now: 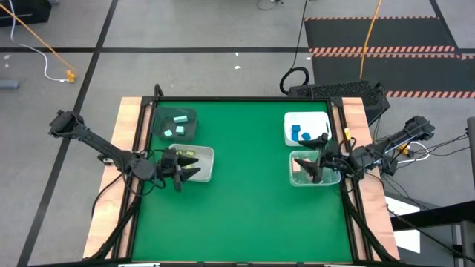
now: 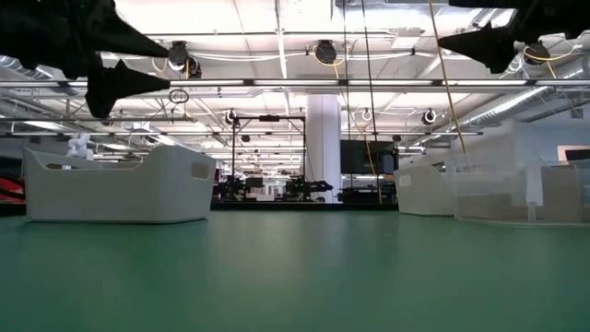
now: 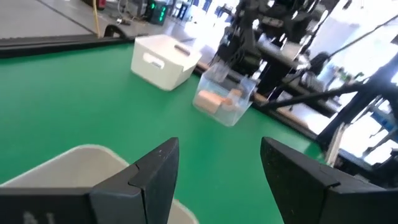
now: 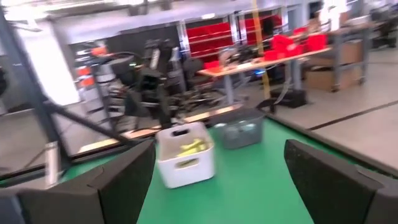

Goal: Sort & place blocks by color
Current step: Return to Home Position

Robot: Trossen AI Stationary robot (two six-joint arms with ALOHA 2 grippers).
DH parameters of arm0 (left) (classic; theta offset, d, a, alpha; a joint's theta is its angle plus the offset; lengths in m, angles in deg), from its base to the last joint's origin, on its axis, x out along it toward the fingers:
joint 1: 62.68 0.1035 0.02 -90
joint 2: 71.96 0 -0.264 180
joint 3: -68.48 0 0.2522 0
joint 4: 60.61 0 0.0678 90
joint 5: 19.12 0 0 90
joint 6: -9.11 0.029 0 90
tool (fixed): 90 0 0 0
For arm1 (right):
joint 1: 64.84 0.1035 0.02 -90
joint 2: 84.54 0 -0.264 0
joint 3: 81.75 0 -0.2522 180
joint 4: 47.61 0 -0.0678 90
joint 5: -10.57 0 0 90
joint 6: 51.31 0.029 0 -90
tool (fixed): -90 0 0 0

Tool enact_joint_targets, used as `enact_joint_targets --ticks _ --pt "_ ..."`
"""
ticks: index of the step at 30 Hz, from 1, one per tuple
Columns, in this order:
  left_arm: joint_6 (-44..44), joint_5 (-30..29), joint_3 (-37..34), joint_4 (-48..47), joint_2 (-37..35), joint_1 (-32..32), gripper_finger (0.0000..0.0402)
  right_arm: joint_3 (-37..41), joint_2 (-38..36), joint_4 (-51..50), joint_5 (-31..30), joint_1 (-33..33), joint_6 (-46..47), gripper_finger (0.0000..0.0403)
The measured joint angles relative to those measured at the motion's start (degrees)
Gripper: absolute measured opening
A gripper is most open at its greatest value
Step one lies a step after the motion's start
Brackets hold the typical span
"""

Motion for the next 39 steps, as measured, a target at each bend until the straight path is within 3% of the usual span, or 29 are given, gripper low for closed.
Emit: enact_joint_targets --ticks 7,20,39 --pt "0.03 0.00 0.00 0.30 -9.10 2.35 0.0227 0.00 0.02 0.02 -9.77 -0.04 -1.48 0.0346" --pt "-0.10 -0.02 0.00 0.54 -20.91 12.83 0.0228 0.00 0.15 -0.03 -10.24 -0.04 -2.63 0.0346" --pt "-0.08 -0.04 0.00 0.51 -24.42 44.60 0.0228 0.04 0.22 -1.16 -10.21 -0.07 -2.31 0.0346"
